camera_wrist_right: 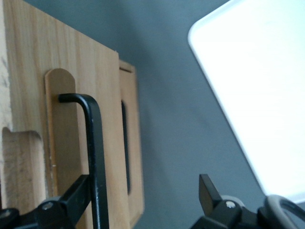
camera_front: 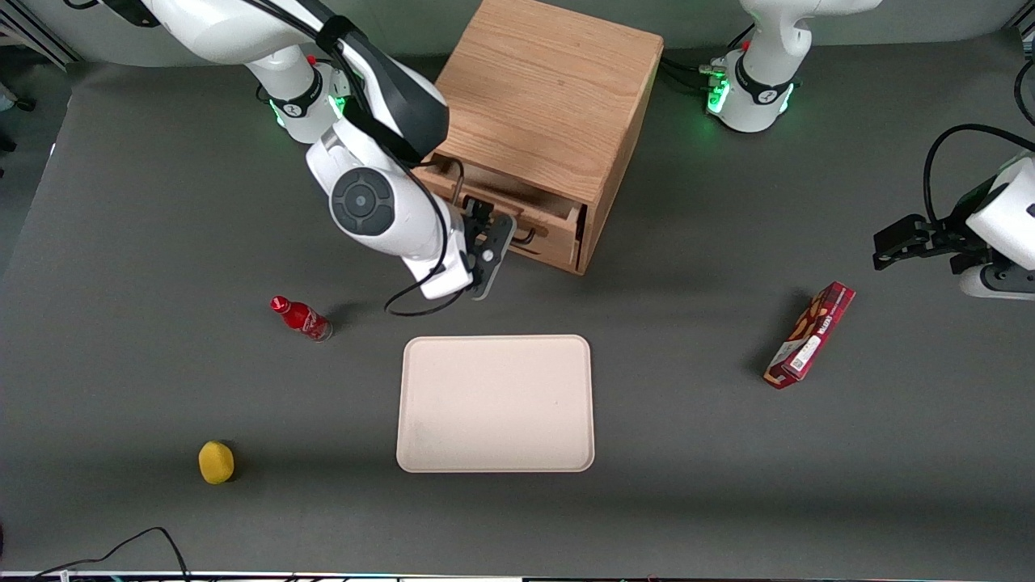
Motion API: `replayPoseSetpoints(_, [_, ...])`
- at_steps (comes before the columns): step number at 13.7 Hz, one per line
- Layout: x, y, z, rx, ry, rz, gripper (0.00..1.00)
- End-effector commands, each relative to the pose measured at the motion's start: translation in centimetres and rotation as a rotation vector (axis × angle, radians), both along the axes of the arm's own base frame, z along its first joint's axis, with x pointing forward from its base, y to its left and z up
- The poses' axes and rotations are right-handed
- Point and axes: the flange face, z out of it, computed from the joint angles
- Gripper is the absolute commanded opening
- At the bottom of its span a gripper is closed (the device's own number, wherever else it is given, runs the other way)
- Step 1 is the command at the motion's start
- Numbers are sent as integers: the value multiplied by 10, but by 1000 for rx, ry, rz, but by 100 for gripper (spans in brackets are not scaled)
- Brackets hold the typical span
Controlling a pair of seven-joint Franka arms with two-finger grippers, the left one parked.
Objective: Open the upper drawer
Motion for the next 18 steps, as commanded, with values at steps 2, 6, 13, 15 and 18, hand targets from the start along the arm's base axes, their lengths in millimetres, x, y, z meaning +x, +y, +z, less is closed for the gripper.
replayPoseSetpoints(2, [27,2,-2,17,-34,12,100])
replayPoseSetpoints(6, [60,-19,-12,-1,-70,9,100])
replayPoseSetpoints(13, [120,-83,9,5,-182,95,100])
replayPoseSetpoints(15, [136,-99,32,8,-205,100,100])
replayPoseSetpoints(18, [132,-102,82,19,-210,93,100])
